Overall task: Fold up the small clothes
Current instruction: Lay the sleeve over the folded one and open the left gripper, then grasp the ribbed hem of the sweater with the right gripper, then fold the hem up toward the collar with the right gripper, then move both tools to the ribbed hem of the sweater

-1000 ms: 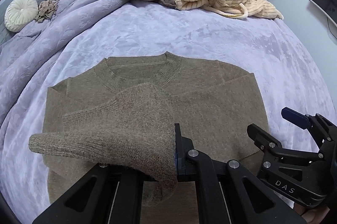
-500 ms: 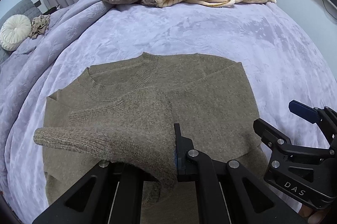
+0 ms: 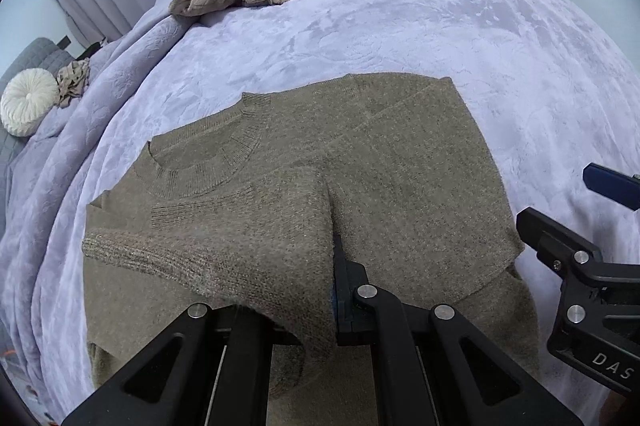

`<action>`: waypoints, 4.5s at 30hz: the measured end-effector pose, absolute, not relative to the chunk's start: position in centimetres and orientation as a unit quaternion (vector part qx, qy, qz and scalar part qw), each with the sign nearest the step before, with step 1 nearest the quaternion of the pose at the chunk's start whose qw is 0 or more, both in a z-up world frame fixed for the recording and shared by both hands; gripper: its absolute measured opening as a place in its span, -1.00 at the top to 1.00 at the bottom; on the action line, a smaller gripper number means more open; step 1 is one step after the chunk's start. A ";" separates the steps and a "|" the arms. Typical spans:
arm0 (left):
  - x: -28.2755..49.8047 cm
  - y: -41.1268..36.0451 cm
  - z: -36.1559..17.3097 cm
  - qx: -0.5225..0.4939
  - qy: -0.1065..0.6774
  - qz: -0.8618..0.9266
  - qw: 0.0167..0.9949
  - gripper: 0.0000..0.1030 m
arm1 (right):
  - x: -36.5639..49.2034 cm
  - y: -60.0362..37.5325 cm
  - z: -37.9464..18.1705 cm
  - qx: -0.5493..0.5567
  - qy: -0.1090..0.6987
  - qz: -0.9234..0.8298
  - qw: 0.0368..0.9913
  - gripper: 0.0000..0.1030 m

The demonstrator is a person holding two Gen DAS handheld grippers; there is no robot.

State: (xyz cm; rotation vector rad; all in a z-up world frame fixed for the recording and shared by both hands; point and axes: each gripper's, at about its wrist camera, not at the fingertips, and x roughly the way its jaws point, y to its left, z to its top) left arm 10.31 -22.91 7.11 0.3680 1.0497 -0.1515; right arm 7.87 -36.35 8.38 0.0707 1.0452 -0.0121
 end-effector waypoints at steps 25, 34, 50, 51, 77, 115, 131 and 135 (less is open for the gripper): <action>9.1 -24.9 5.2 0.298 0.491 -0.166 0.801 0.29 | 6.6 -39.3 6.7 0.073 0.511 -0.014 0.857 -0.58; 9.7 -18.9 8.0 0.113 0.513 -0.235 0.818 -0.59 | 6.5 -37.4 8.2 0.120 0.488 0.060 0.862 -0.59; 12.2 -7.5 6.1 -0.027 0.539 -0.170 0.824 -0.59 | 8.6 -34.7 6.9 0.207 0.486 0.141 0.838 -0.47; 12.7 -5.9 5.6 -0.043 0.543 -0.156 0.824 -0.59 | 8.9 -34.7 6.8 0.207 0.487 0.134 0.838 0.22; 13.9 4.2 3.6 -0.082 0.548 -0.073 0.829 -0.32 | 9.0 -35.4 6.4 0.076 0.507 0.055 0.857 -0.17; 0.7 0.0 1.9 0.046 0.553 -0.080 0.828 -0.69 | -1.2 -22.2 4.8 -0.057 0.538 0.020 0.840 -0.53; -11.2 -3.7 2.8 0.119 0.536 -0.141 0.824 -0.72 | -10.8 -15.1 6.8 -0.134 0.499 0.153 0.842 -0.58; -12.6 -0.8 2.0 0.076 0.542 -0.130 0.827 -0.98 | -13.6 -15.3 4.1 -0.183 0.487 0.145 0.841 -0.61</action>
